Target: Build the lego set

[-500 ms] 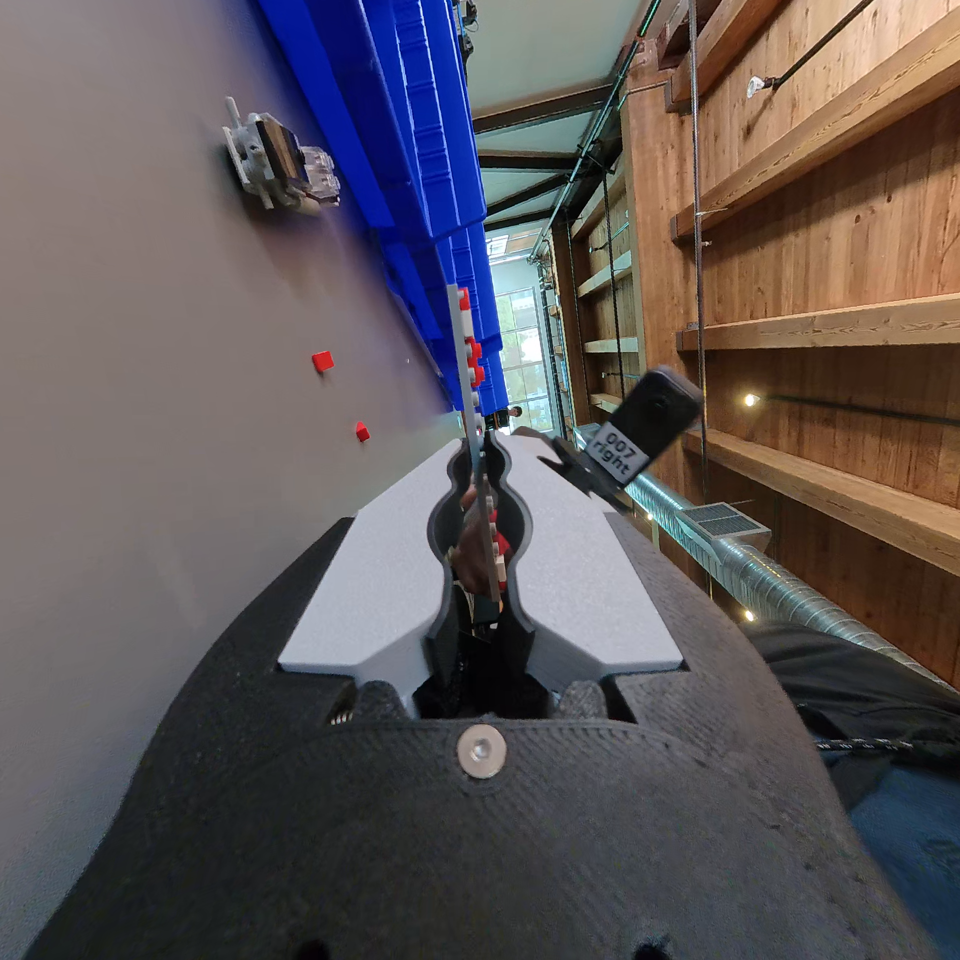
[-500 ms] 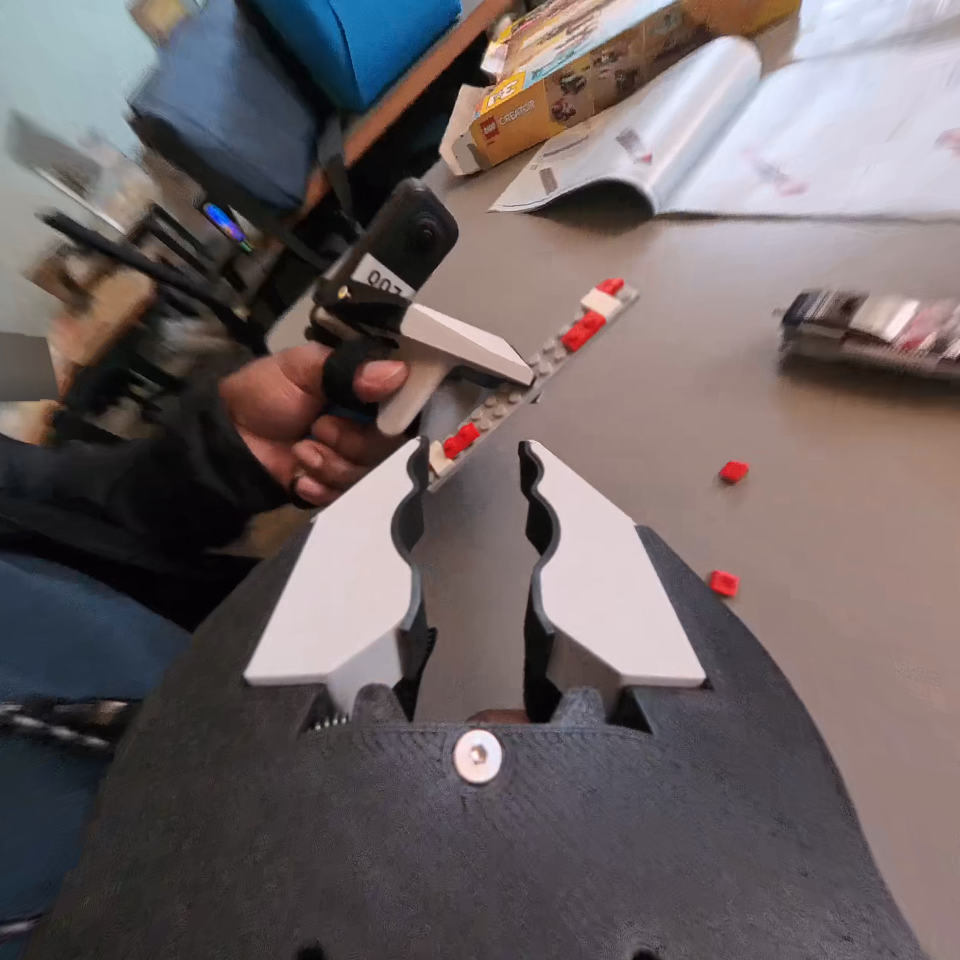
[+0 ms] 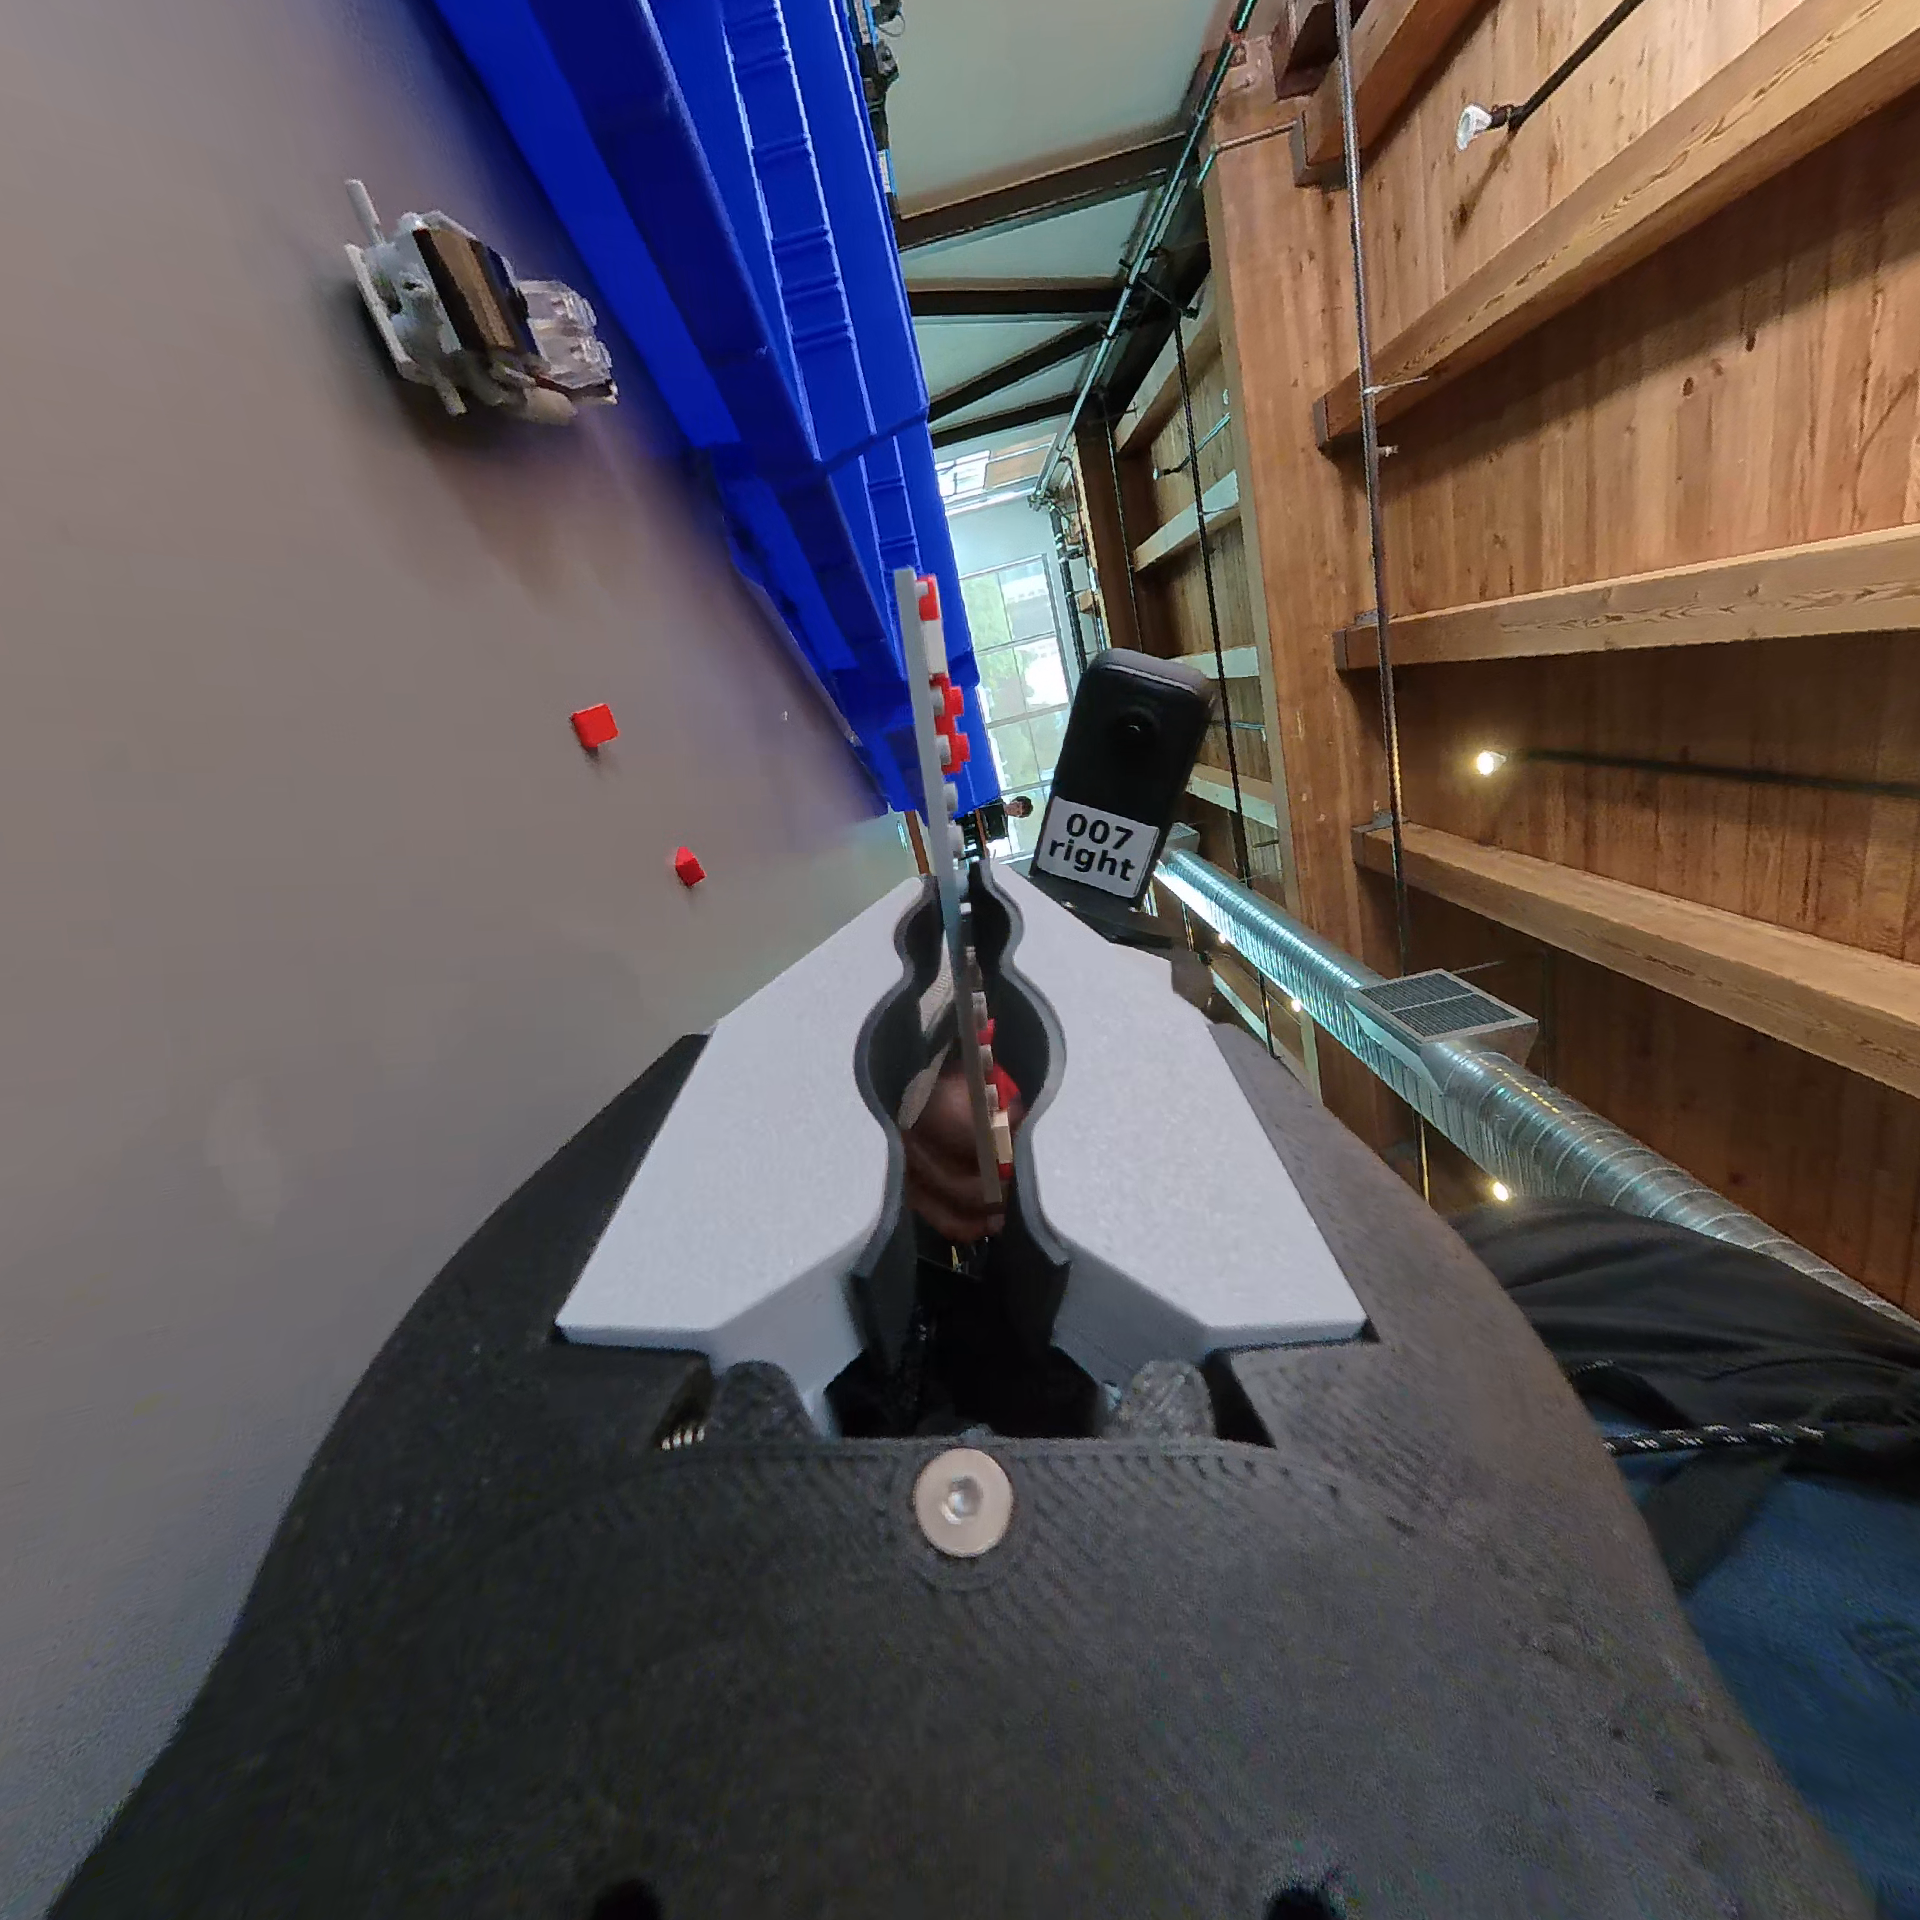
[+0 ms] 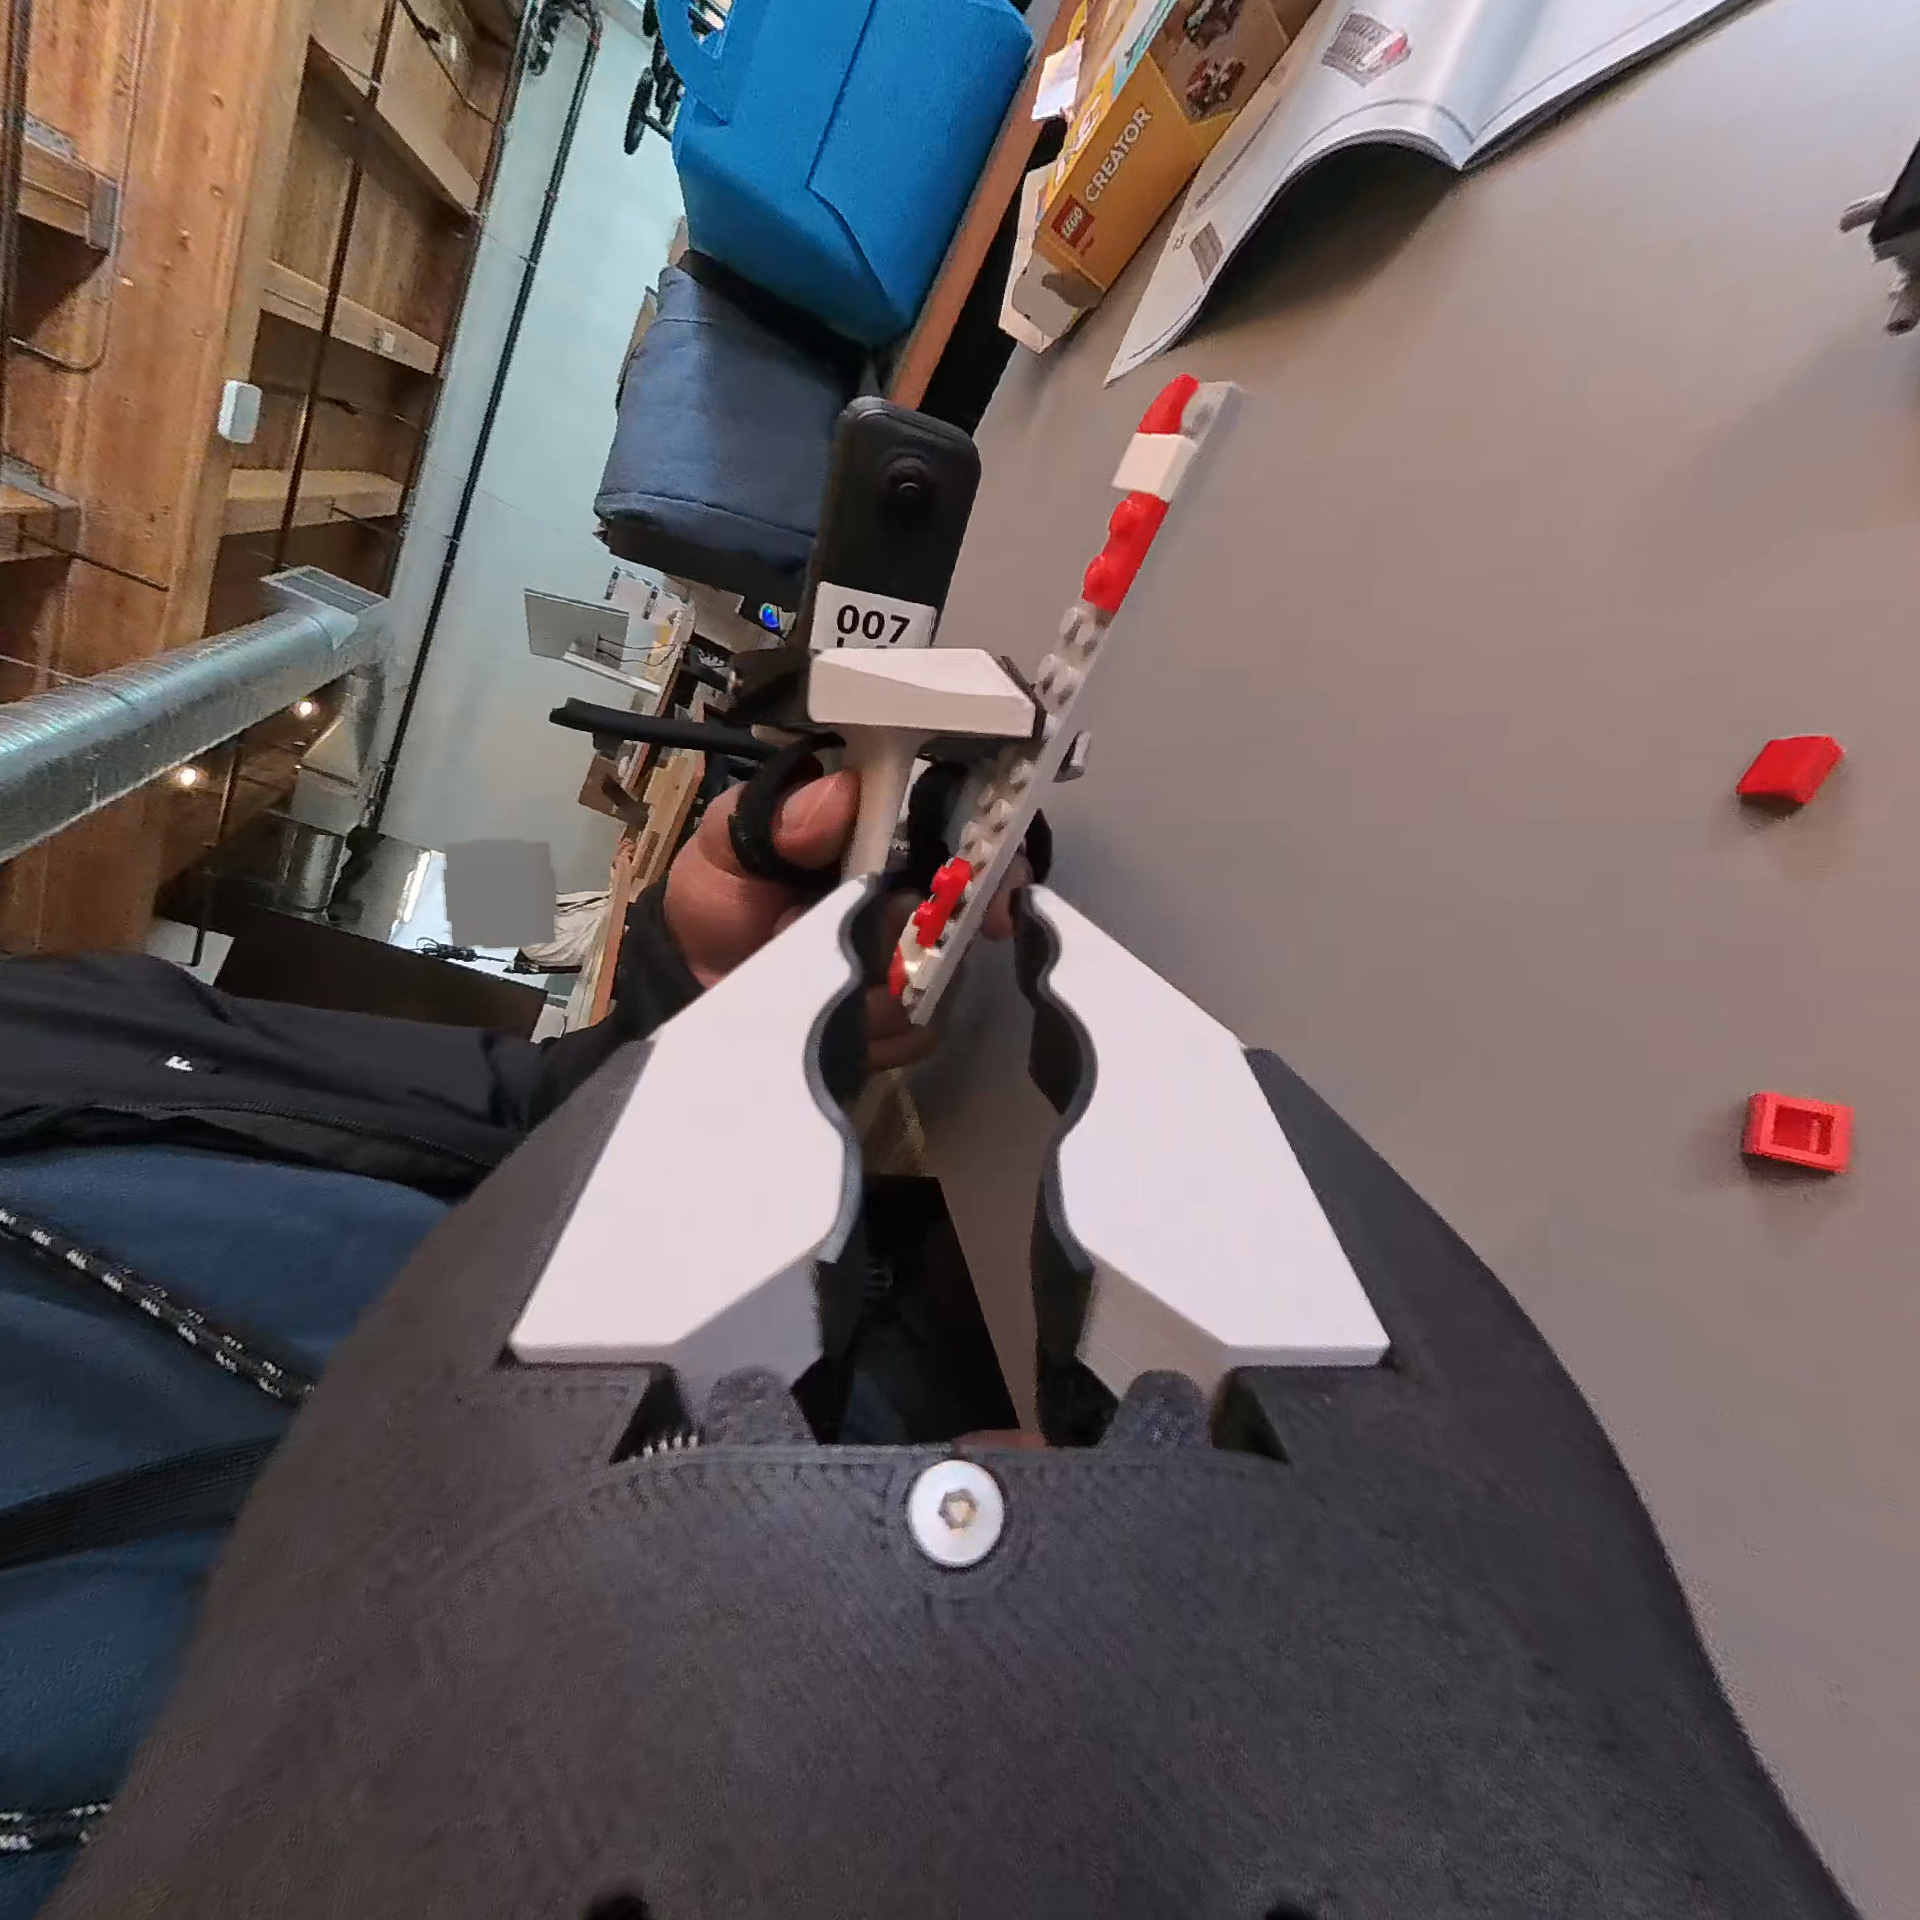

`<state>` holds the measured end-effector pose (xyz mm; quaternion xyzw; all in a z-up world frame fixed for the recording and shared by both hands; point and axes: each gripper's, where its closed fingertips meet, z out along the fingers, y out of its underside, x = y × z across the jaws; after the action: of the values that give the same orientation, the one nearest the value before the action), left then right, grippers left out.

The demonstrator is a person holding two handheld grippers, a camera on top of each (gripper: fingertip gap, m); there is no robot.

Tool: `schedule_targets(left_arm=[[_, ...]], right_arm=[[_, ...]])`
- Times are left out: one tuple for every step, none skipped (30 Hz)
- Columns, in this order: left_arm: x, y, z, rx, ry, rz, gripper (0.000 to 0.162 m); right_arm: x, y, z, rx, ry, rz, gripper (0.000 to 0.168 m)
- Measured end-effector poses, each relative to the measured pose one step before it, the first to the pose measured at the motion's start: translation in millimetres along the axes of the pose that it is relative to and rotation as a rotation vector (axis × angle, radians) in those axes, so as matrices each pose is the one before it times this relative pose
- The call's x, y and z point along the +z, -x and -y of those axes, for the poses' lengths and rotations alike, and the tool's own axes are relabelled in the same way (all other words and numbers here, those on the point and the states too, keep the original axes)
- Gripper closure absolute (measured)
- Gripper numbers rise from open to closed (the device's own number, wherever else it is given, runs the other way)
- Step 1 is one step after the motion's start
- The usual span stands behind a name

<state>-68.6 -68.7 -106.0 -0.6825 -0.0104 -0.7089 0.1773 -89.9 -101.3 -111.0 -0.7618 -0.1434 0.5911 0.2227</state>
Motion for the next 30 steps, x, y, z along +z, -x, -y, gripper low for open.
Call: schedule_targets(left_arm=[[0.1, -0.92, -0.21, 0.0014, 0.0016, -0.0053, 0.156], [-0.02, -1.25, -0.05, 0.0012, 0.0002, -0.0073, 0.156], [-0.06, -0.85, 0.11, 0.0008, -0.0003, -0.0051, 0.156], [-0.17, -0.46, 0.1, 0.0002, -0.0002, -0.0027, 0.156], [-0.2, -0.92, 0.27, 0.0002, -0.0012, -0.006, 0.156], [0.02, -1.14, -0.22, -0.0007, 0.0006, -0.0083, 0.156], [0.26, -1.18, -0.56, -0.0013, 0.0031, -0.0079, 0.156], [0.09, -1.28, -0.62, 0.0, 0.0047, -0.0081, 0.156], [-0.01, -1.2, -0.4, 0.0032, 0.0043, -0.0056, 0.156], [-0.15, -1.29, -0.24, 0.0056, 0.0043, -0.0047, 0.156], [-0.14, -1.59, -0.29, 0.0056, 0.0041, -0.006, 0.156], [-0.1, -1.43, -0.16, 0.0043, 0.0036, -0.0057, 0.156], [0.02, -1.12, -0.24, 0.003, 0.0025, -0.0032, 0.156], [0.02, -0.82, -0.01, 0.0023, 0.0003, -0.0034, 0.156], [0.06, -1.25, 0.01, 0.0014, -0.0007, -0.0065, 0.156], [-0.13, -1.26, 0.12, 0.0008, -0.0008, -0.0077, 0.156], [-0.11, -1.25, 0.21, 0.0007, -0.0008, -0.0078, 0.156], [-0.17, -1.19, 0.0, 0.0004, -0.001, -0.0082, 0.156], [-0.19, -1.13, 0.19, 0.0, -0.0026, -0.0087, 0.156], [0.0, -0.92, -0.05, -0.001, -0.0017, -0.0084, 0.156], [-0.08, -0.51, 0.03, -0.0022, -0.0025, -0.0061, 0.156], [-0.08, -0.56, -0.12, -0.0029, -0.0011, -0.0071, 0.156], [-0.11, -0.7, 0.02, -0.0012, -0.0015, -0.0075, 0.156], [0.09, -1.37, -0.11, 0.0002, -0.0009, -0.0102, 0.156], [-0.13, -1.55, 0.05, 0.0006, -0.0022, -0.0112, 0.156], [0.03, -1.13, 0.07, 0.0006, -0.0015, -0.0095, 0.156], [-0.05, -0.97, -0.29, 0.001, 0.0007, -0.0093, 0.156], [-0.18, -1.08, -0.15, 0.0003, -0.0008, -0.01, 0.156], [-0.09, -1.7, -0.05, -0.0001, -0.0018, -0.0127, 0.156], [0.1, -1.4, 0.06, 0.0014, -0.0016, -0.0096, 0.156]], right_arm=[[-0.3, -0.65, -0.04, 0.0012, 0.0004, 0.0013, 0.148], [-0.46, -0.37, -0.04, 0.0032, -0.0006, 0.0045, 0.152], [-0.5, 0.32, -0.34, 0.004, 0.0009, 0.0086, 0.155], [-0.29, 0.31, -0.5, 0.0047, 0.002, 0.0076, 0.157], [-0.43, -0.28, -0.18, 0.0013, -0.0006, 0.002, 0.157], [-0.37, 0.58, 0.18, -0.0002, -0.0015, 0.0057, 0.158], [-0.26, 0.51, -0.15, 0.0019, 0.001, 0.0063, 0.158], [-0.06, 0.52, -0.51, -0.0008, 0.002, 0.0039, 0.158], [0.1, 0.66, -0.45, -0.0014, 0.001, 0.0047, 0.158], [-0.19, 1.28, 0.01, 0.0023, -0.0013, 0.0093, 0.159], [-0.22, 1.81, 0.0, 0.0034, -0.0003, 0.0139, 0.159], [-0.39, 1.63, 0.29, 0.0035, -0.001, 0.0119, 0.159], [-0.34, 0.92, 0.07, 0.0009, 0.0003, 0.0053, 0.159], [-0.13, 0.31, 0.08, -0.0042, 0.0, -0.001, 0.159], [0.13, 0.89, 0.28, -0.0024, -0.0027, 0.0014, 0.159], [-0.02, 0.98, 0.34, 0.0004, -0.0035, 0.0048, 0.159], [-0.08, 1.06, 0.28, 0.0, -0.004, 0.006, 0.159], [-0.31, 1.06, 0.42, 0.0017, -0.0043, 0.0074, 0.16], [-0.25, 0.61, 0.35, 0.0016, -0.0054, 0.0041, 0.16], [-0.14, 0.62, 0.25, -0.001, -0.005, 0.0027, 0.16], [-0.19, 0.12, 0.02, -0.0015, -0.0033, -0.0023, 0.16], [-0.01, 0.32, 0.06, -0.0039, -0.0035, -0.0015, 0.16], [-0.16, 0.3, 0.1, -0.0017, -0.0025, -0.002, 0.16], [-0.05, 1.08, 0.05, -0.0027, -0.0028, 0.0037, 0.16], [-0.15, 1.61, 0.37, 0.0021, -0.0045, 0.0088, 0.16], [-0.19, 1.16, 0.38, 0.0039, -0.0055, 0.0051, 0.161], [0.08, 0.69, 0.01, -0.0032, -0.0019, -0.0003, 0.16], [-0.05, 0.5, -0.16, -0.0075, 0.0004, -0.0031, 0.16], [-0.08, 1.08, 0.32, -0.0031, -0.0029, 0.0008, 0.161], [-0.06, 1.55, 0.29, 0.006, -0.0038, 0.0089, 0.161]])
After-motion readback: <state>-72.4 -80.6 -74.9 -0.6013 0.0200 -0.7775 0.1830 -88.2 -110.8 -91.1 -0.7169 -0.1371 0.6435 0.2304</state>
